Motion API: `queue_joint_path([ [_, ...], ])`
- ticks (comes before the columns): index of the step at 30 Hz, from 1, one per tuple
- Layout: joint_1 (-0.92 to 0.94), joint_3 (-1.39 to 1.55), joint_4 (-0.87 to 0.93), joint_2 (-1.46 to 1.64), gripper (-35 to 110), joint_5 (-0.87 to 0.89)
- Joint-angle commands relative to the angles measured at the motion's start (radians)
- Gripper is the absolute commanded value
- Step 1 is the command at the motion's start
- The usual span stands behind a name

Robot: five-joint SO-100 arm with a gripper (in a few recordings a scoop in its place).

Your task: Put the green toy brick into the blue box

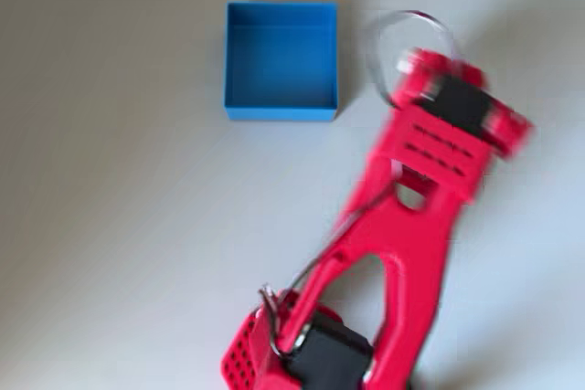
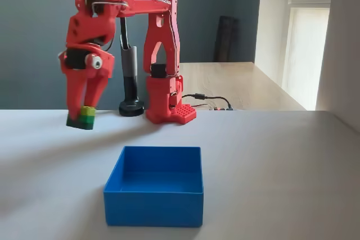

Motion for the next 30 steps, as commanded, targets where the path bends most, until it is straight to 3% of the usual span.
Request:
queue_joint_path([
  [1,-0.121,-0.080,0.015,0.023,0,-0.021],
  [11,-0.325,-0.103,0.000,0.020,0,-0.031],
  [19,-0.371,-0.032,-0.106,-0.012,0,-0.058],
  [30,-0.374,-0.063,-0.112,-0.236,0,-0.061],
])
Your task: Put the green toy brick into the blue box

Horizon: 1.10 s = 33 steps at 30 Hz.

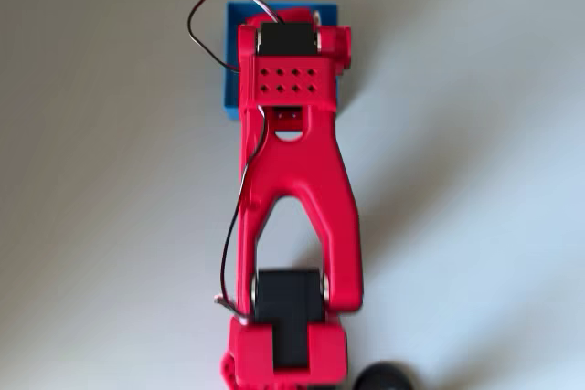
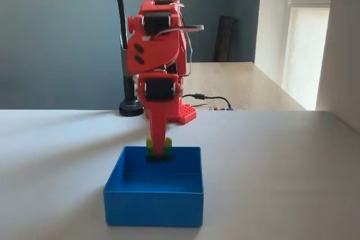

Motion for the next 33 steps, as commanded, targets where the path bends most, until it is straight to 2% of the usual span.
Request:
queue_joint_path([
  [1,0.006,-0.032,-0.018,-0.002,0,-0.018],
  [3,0.003,-0.028,-0.035,-0.005,3,-0.009],
  [7,-0.006,-0.028,-0.037,-0.005,22,0.000],
  [13,-0.014,-0.028,-0.035,-0.003,30,0.006],
  [15,-0.012,-0.026,-0.034,0.003,27,0.009],
  [18,-0.012,-0.020,-0.029,0.008,10,0.003],
  [21,-0.014,-0.015,-0.017,0.012,0,0.008],
  [27,-0.009,-0.118,0.014,0.031,0,0.060],
  [33,-0.020,-0.143,0.014,0.183,0,0.074],
])
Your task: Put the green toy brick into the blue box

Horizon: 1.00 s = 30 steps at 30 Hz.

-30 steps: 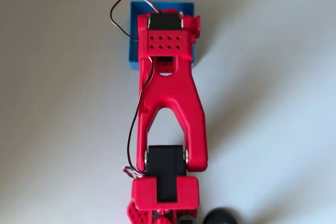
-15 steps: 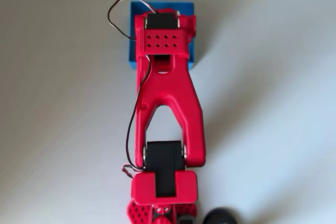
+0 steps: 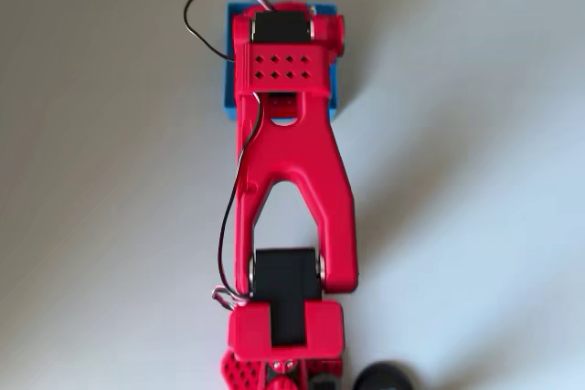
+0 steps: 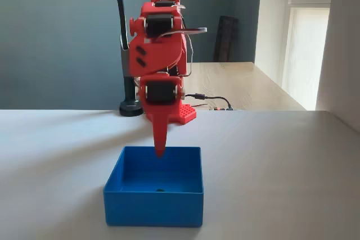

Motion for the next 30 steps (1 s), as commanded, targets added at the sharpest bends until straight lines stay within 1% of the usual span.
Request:
queue_joint_path([
  [1,-0.006,-0.034,0.017,0.202,0,-0.002],
  [5,-0.012,0.098,0.017,0.341,0,-0.012],
  [9,-0.037,0.325,-0.002,0.505,0,-0.041],
  [19,-0.054,0.931,-0.219,0.971,0,-0.106],
  [24,-0.067,1.140,-0.239,1.178,0,-0.115],
  [30,-0.058,1.318,-0.239,1.353,0,-0.098],
])
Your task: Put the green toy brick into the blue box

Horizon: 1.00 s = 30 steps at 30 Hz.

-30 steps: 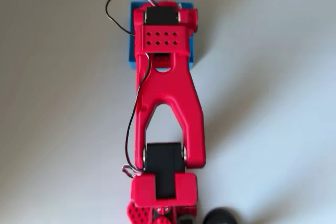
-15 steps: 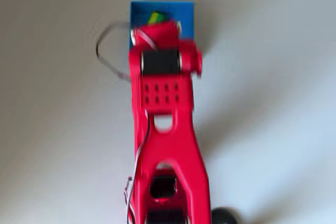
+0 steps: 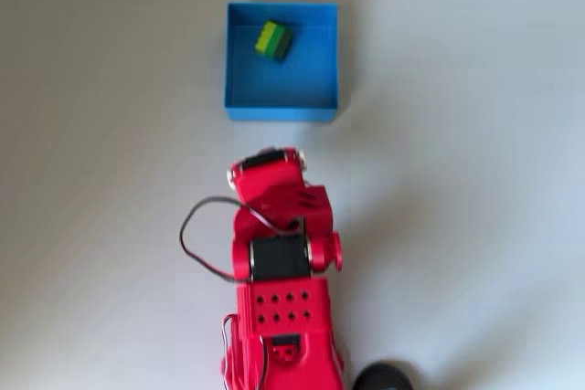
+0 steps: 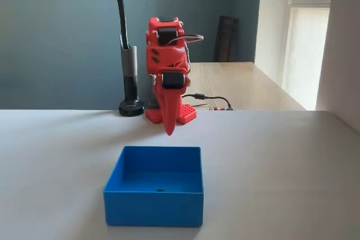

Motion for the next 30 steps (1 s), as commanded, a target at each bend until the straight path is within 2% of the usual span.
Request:
queue_joint_path([
  [1,-0.008,0.075,-0.015,0.135,0,0.005],
  [18,0.005,0.339,-0.014,0.396,0,0.028],
  [30,0.009,0.345,0.034,0.420,0,0.083],
])
